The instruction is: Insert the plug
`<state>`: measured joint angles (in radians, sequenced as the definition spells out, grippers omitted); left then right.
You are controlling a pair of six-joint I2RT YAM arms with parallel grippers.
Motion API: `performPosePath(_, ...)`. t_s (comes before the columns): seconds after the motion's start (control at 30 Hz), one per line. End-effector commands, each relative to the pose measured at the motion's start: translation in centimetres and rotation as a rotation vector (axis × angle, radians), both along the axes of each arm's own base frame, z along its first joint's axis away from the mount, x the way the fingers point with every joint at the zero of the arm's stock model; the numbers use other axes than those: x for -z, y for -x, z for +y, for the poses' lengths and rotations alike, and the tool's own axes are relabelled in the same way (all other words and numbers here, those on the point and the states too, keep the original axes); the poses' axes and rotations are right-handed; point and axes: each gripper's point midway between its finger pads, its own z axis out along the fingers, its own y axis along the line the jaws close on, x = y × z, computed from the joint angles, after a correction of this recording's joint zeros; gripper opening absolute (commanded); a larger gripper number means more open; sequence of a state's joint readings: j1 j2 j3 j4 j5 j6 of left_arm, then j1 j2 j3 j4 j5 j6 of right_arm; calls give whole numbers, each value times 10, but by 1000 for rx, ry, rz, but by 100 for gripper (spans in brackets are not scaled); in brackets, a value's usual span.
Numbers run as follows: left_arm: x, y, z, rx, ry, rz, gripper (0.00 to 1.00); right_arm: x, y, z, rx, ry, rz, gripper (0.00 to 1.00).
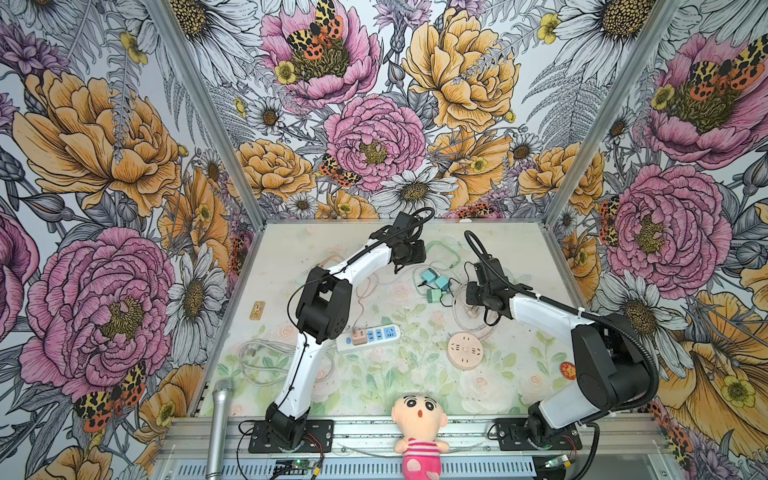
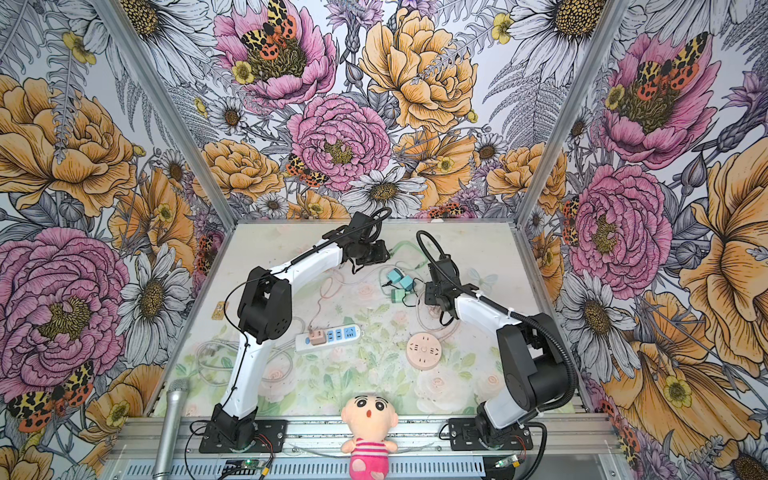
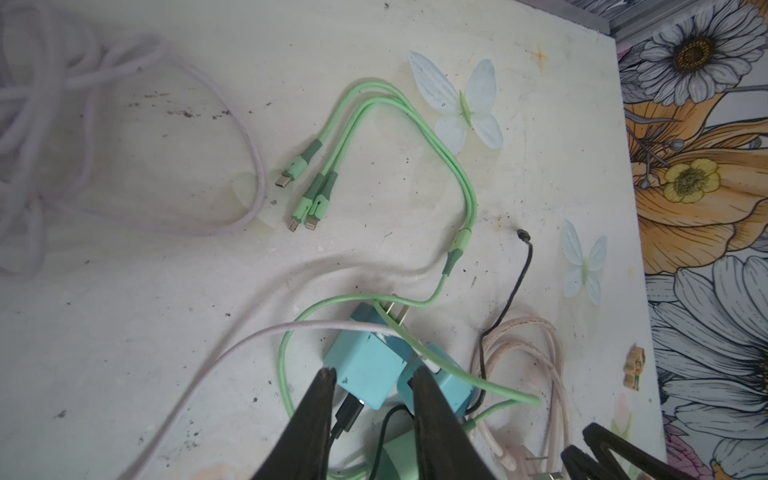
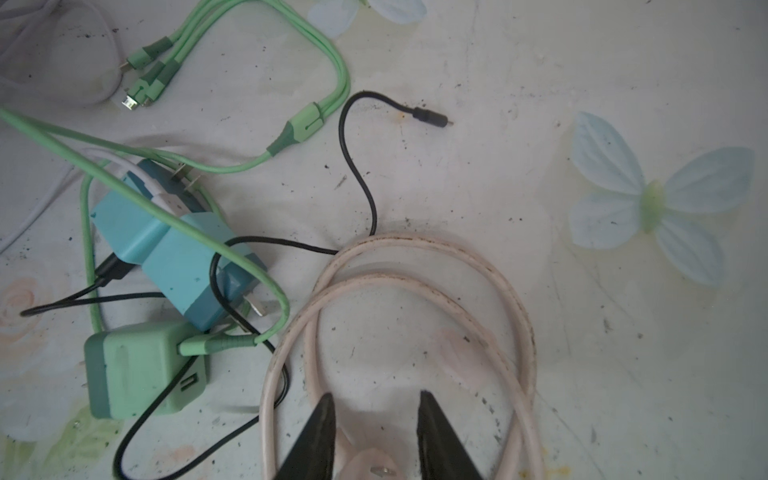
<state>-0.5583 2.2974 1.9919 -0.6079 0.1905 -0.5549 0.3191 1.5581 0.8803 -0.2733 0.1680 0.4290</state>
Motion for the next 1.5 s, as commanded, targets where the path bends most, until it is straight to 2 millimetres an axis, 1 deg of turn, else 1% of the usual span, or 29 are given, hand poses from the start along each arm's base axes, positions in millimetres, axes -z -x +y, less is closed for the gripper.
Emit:
performPosePath(0.0, -1, -1, 4, -82, 66, 55, 33, -6, -8, -1, 11, -2, -20, 35)
performPosePath(0.13, 3, 2, 3, -101, 93, 83, 30, -5, -8, -2, 11, 3, -19, 35)
performPosePath(0.37, 14, -1, -8, -115, 173, 136, 31, -8, -10, -5, 28, 9, -32, 33)
performPosePath(0.5, 24, -1, -14, -127, 204, 176, 32, -9, -8, -6, 29, 17, -35, 33)
performPosePath(0.57, 27, 0, -15, -131, 214, 189, 35, -9, -8, -7, 30, 20, -37, 33)
performPosePath(0.77, 30, 4, -14, -144, 222, 199, 36, -8, -9, -7, 32, 20, -35, 33)
performPosePath(0.87, 33, 2, -14, -152, 230, 206, 36, -8, -10, -6, 32, 19, -34, 33)
performPosePath(1.03, 46, 0, -17, -169, 256, 235, 36, -10, -10, -7, 36, 20, -40, 33)
performPosePath(1.2, 57, -4, -21, -192, 288, 248, 34, -8, -9, -9, 38, 32, -38, 33)
performPosePath(1.37, 61, -6, -22, -210, 313, 246, 33, -4, -7, -10, 35, 37, -29, 33)
performPosePath(1.47, 60, -9, -21, -229, 334, 233, 27, -2, -7, -10, 36, 38, -23, 33)
